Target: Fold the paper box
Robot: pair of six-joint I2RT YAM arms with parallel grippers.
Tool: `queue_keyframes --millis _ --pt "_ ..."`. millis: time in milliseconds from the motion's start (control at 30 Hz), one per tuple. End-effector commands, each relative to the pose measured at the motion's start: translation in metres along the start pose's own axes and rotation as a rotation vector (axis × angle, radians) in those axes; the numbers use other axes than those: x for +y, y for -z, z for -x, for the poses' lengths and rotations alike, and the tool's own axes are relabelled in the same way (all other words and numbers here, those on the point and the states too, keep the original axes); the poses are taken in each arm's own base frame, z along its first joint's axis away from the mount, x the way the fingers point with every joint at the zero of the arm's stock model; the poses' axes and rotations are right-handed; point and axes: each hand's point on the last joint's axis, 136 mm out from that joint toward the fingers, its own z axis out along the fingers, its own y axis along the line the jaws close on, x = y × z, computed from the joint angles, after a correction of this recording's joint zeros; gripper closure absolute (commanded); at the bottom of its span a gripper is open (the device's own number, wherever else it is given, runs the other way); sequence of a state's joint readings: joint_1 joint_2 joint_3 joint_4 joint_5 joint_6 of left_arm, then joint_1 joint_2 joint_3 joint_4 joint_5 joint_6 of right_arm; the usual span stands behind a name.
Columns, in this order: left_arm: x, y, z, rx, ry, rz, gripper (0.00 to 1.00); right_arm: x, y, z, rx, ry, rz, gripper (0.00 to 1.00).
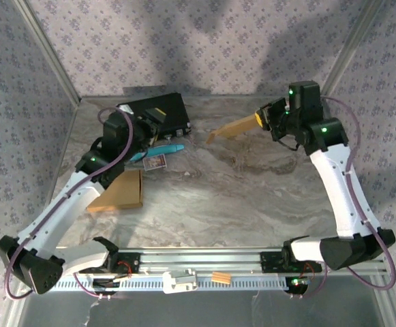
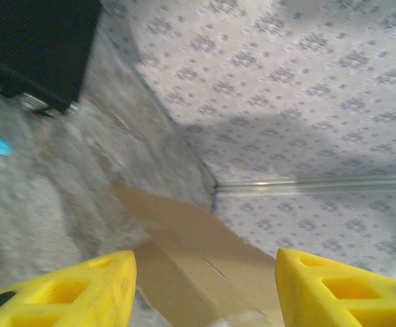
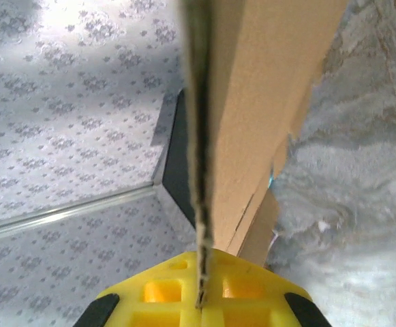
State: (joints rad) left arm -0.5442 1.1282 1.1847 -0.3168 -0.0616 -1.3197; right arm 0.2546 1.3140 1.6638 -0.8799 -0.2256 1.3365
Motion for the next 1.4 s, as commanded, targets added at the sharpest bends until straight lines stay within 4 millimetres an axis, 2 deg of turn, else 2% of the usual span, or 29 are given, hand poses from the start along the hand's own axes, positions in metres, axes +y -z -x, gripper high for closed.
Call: queue_keyframes --millis 0,67,133,233,333,400,467,567,667,833,933,1033,1167,1267,1367 --pt "0.041 0.008 -0.002 0.062 -0.102 0.151 0.44 -0.02 0.044 -0.023 0.044 -0.13 -0.128 1.0" --pt "0.046 0.014 0.002 0.057 -0.099 0.168 0.44 -0.021 0.057 -0.032 0.041 -0.206 -0.144 1.0" --pt "0.052 0.018 0.003 0.068 -0.091 0.185 0.44 -0.028 0.052 -0.041 0.054 -0.274 -0.196 1.0" --pt "0.059 0.02 0.004 0.079 -0.08 0.207 0.44 -0.021 0.008 -0.039 0.065 -0.296 -0.221 1.0" --pt "0.057 0.018 0.004 0.1 -0.063 0.201 0.45 -0.013 -0.06 -0.031 0.073 -0.284 -0.233 1.0" --pt "0.045 0.013 0.003 0.117 -0.06 0.166 0.45 -0.014 -0.101 -0.027 0.095 -0.268 -0.247 1.0" --pt "0.029 0.004 0.0 0.152 -0.068 0.125 0.45 -0.014 -0.124 -0.028 0.106 -0.245 -0.261 1.0" --pt "0.011 -0.013 -0.01 0.211 -0.126 0.129 0.45 -0.014 -0.149 -0.028 0.131 -0.216 -0.248 1.0" --pt "-0.001 -0.036 -0.022 0.252 -0.189 0.135 0.44 -0.019 -0.162 -0.029 0.141 -0.218 -0.247 1.0" --pt "-0.004 -0.076 -0.032 0.284 -0.226 0.148 0.44 -0.02 -0.167 -0.027 0.129 -0.212 -0.219 1.0" --pt "-0.015 -0.085 -0.027 0.272 -0.262 0.15 0.44 -0.017 -0.16 -0.018 0.101 -0.205 -0.211 1.0" --pt "-0.017 -0.092 -0.026 0.271 -0.263 0.143 0.44 -0.025 -0.161 -0.017 0.111 -0.217 -0.226 1.0" --pt "-0.015 -0.108 -0.039 0.316 -0.217 0.123 0.45 -0.035 -0.168 -0.019 0.129 -0.239 -0.233 1.0" --pt "-0.014 -0.116 -0.051 0.344 -0.197 0.113 0.45 -0.035 -0.168 -0.018 0.124 -0.24 -0.231 1.0" --pt "0.001 -0.121 -0.064 0.374 -0.186 0.169 0.45 -0.037 -0.169 -0.018 0.125 -0.248 -0.236 1.0"
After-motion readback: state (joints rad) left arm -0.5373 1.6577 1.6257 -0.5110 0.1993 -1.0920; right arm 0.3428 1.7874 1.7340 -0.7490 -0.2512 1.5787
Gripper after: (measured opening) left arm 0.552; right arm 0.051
